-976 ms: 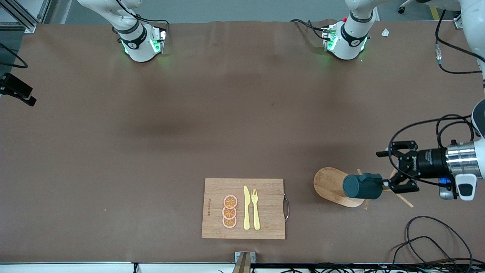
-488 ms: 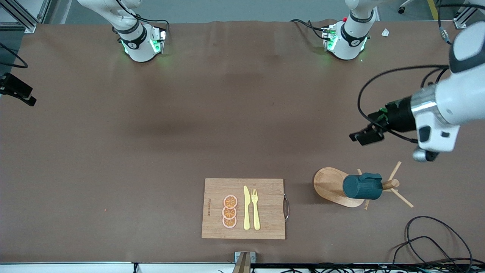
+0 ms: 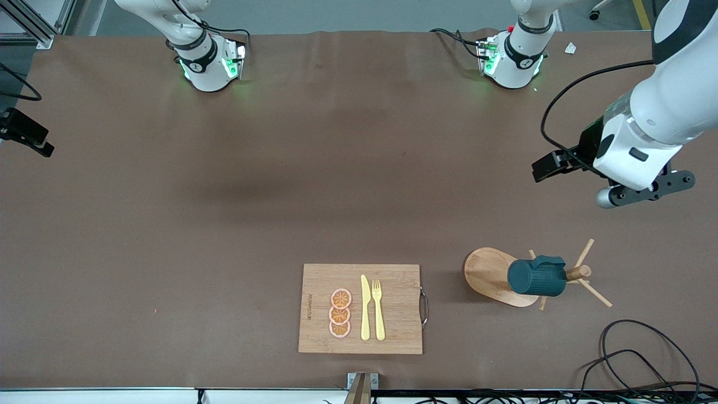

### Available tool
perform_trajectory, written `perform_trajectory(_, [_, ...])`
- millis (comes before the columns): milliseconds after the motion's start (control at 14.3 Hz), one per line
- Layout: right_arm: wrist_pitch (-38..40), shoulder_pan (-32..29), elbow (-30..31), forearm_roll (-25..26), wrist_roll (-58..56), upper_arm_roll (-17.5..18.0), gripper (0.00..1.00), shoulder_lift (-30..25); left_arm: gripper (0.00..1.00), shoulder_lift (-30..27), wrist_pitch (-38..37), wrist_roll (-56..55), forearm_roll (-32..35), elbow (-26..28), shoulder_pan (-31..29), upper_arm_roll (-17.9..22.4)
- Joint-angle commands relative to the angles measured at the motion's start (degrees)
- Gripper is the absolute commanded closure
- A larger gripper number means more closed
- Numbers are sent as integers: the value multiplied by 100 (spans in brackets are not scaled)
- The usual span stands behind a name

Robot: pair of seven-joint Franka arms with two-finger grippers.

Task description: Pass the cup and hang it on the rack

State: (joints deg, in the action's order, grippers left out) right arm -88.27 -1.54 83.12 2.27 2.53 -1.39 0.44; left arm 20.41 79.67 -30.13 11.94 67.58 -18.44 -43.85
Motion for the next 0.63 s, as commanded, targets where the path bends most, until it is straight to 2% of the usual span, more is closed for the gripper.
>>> perform_trajectory(0, [-6, 39, -51, 98, -226, -1, 0, 27, 0, -151, -66, 954, 230, 98, -80, 7])
perform_trajectory(209, [-112, 31, -7, 107, -533, -1, 0, 9, 0, -151, -75, 1247, 212, 89, -159, 34])
perform_trajectory(348, [-181, 22, 159, 107, -534, -1, 0, 0, 0, -378, -66, 1264, 221, 106, -90, 156])
perform_trajectory(418, [-286, 31, 317, 107, -534, -1, 0, -69, 0, -432, -66, 1291, 160, 106, 172, 522])
perform_trajectory(558, [-305, 31, 450, 116, -525, -10, 0, -166, 0, -721, -66, 1683, -347, 133, 682, 1654])
